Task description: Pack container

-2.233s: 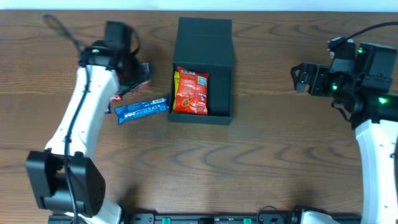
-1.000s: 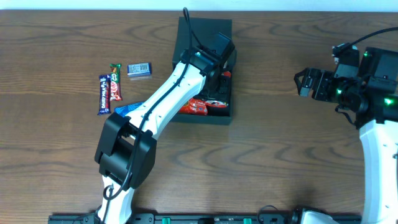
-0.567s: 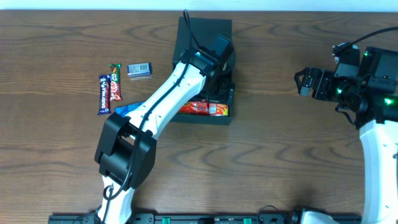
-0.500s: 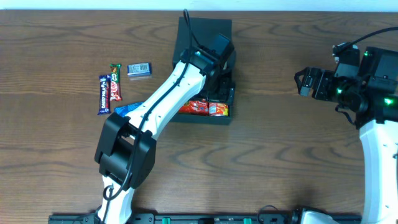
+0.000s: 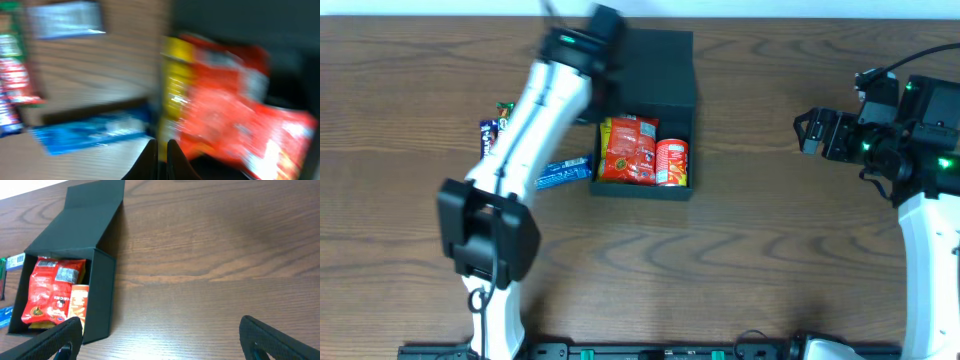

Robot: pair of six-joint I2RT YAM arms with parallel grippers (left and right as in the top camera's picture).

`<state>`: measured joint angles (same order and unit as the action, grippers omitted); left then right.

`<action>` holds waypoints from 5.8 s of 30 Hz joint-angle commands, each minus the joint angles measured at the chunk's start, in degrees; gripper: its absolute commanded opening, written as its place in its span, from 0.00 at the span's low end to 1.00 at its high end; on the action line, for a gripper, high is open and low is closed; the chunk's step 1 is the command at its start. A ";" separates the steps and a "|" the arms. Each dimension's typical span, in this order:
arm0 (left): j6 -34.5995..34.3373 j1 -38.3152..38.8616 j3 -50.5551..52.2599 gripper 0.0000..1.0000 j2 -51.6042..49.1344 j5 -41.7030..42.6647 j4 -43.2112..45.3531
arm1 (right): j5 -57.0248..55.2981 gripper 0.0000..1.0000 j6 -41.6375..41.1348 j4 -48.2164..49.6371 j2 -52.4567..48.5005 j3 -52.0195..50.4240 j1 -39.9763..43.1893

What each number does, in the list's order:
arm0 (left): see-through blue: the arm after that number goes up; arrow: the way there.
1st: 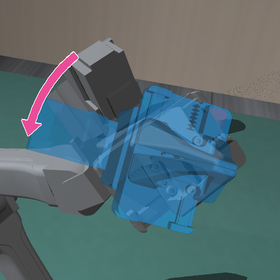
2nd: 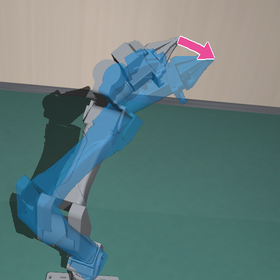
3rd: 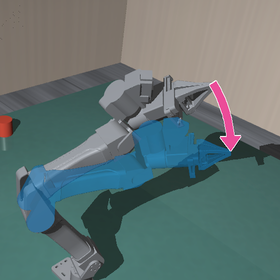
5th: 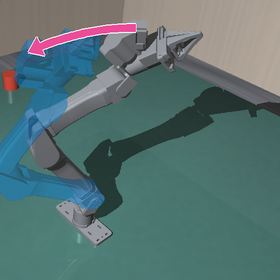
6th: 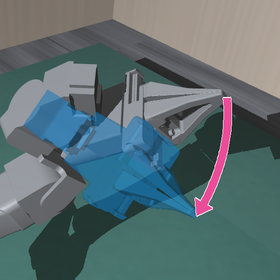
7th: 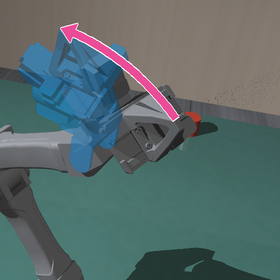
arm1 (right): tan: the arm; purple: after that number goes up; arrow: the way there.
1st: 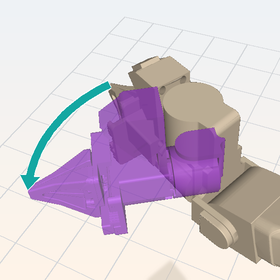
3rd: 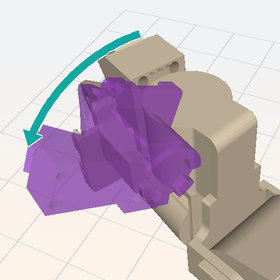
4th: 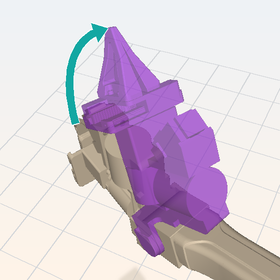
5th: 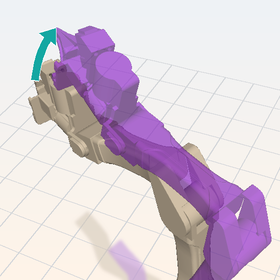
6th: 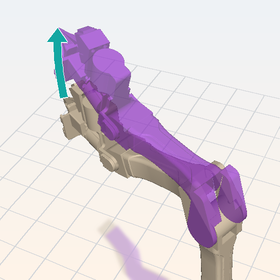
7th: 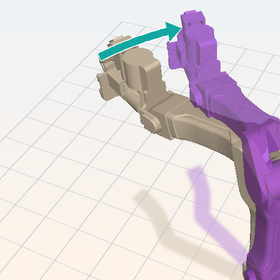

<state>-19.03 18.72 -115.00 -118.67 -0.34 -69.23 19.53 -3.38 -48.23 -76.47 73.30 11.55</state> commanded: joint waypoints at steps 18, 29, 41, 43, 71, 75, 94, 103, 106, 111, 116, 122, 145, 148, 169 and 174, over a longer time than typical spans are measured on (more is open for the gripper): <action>1.46 -11.63 -0.87 0.95 -12.07 -1.77 8.90 | 0.46 0.99 0.22 -0.48 -0.26 -0.35 0.90; 7.13 -11.76 -0.85 0.95 -15.15 -6.05 13.38 | 0.46 0.99 0.20 -1.68 -0.26 -0.35 0.90; 7.50 -13.86 -0.83 0.95 -19.52 -1.44 16.00 | 0.46 0.99 0.00 -1.46 -0.26 -0.35 0.90; 7.50 -14.27 -0.83 0.96 -19.69 -0.55 16.35 | 0.46 0.99 -0.48 -1.18 -0.26 -0.35 0.90; 8.26 -14.62 -0.44 0.95 -21.27 2.93 16.24 | 0.46 0.99 -1.33 0.90 -0.26 -0.35 0.83; 8.28 -14.64 -0.44 0.85 -21.27 2.67 15.78 | 0.46 1.00 -1.31 0.90 -0.26 -0.35 0.83; 7.65 -14.14 -10.86 0.68 -21.05 1.33 7.82 | 0.44 0.99 -2.01 1.07 -0.26 -0.35 0.87; 6.95 -4.81 -28.87 0.68 -21.05 2.45 -1.57 | 0.39 0.99 -2.91 1.51 -0.26 -0.35 1.95; 3.72 -0.15 -29.20 0.67 -21.07 5.35 -2.34 | 0.42 0.99 -4.15 1.33 -0.26 -0.35 4.48; 0.48 7.48 -28.83 0.64 -21.09 5.88 -2.36 | 0.44 0.99 -4.31 0.09 -0.26 -0.35 8.79; -3.56 12.28 -27.80 0.64 -21.09 5.92 -3.08 | 0.44 0.99 -3.78 -0.50 -0.26 -0.35 10.38; -5.25 14.69 -25.62 0.65 -21.29 5.73 -2.25 | 0.44 0.99 -3.19 -0.48 -0.26 -0.35 10.56; -5.33 14.67 -20.04 0.98 -21.68 2.97 3.06 | 0.48 0.99 -3.23 -0.85 -0.26 -0.35 10.56; -4.50 14.64 -20.06 0.98 -21.66 3.82 3.04 | 0.48 0.99 -3.23 -0.85 -0.26 -0.35 10.56; -5.90 10.71 -13.51 0.06 -21.70 1.64 7.52 | 1.92 0.99 -3.21 -1.36 -0.26 -0.35 10.56; -6.82 10.88 -10.47 0.06 -21.70 2.25 10.95 | 1.92 0.99 -3.21 -1.31 -0.26 -0.35 10.56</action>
<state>-24.62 29.36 -126.41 -139.74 2.37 -58.67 20.86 -7.01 -49.47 -76.49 73.28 21.54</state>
